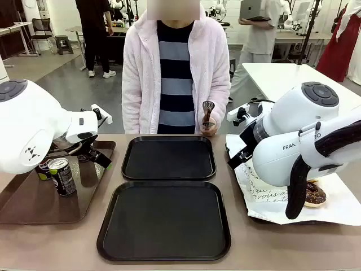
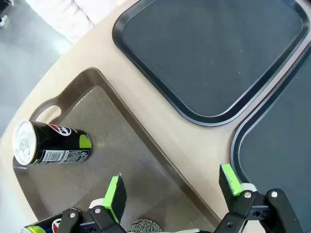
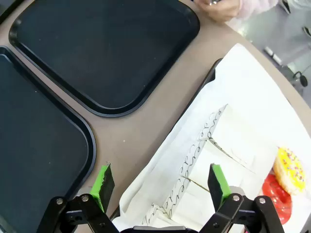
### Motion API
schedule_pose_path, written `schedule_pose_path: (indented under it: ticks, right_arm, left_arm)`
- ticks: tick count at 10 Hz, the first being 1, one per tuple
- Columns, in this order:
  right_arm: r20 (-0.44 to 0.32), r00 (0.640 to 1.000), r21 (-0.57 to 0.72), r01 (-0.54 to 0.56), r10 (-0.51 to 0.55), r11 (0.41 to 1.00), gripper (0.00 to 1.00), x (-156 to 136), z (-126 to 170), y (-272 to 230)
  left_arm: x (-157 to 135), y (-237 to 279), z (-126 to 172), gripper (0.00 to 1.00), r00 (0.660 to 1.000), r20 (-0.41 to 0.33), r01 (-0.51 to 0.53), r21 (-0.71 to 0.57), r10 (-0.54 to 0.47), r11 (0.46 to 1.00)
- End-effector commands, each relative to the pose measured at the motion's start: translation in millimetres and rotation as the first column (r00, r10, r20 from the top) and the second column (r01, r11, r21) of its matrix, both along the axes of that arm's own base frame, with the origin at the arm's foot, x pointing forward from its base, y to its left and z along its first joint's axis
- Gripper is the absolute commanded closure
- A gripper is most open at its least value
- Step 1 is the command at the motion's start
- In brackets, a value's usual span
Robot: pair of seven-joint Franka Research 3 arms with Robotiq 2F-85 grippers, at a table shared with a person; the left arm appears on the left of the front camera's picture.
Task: Set up donuts and drinks on trays.
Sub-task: Pick up one Pepsi coke and place it on the Flat Tray.
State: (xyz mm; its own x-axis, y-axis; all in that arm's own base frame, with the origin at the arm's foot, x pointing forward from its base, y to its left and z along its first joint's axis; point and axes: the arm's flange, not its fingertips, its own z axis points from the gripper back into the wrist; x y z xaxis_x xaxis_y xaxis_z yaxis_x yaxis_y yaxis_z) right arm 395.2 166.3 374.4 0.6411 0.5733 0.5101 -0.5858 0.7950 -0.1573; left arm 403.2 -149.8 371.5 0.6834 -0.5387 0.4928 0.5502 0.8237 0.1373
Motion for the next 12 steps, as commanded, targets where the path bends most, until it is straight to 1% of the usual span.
schedule_pose_path:
  ticks: [1, 12]
  right_arm:
    - [0.0, 1.0, 0.0, 0.0, 0.0, 1.0, 0.0, 0.0, 0.0, 0.0]
    - [0.0, 1.0, 0.0, 0.0, 0.0, 1.0, 0.0, 0.0, 0.0, 0.0]
  left_arm:
    - [-0.1, 0.0, 0.0, 0.0, 1.0, 0.0, 0.0, 0.0, 0.0, 1.0]
    - [-0.1, 0.0, 0.0, 0.0, 1.0, 0.0, 0.0, 0.0, 0.0, 1.0]
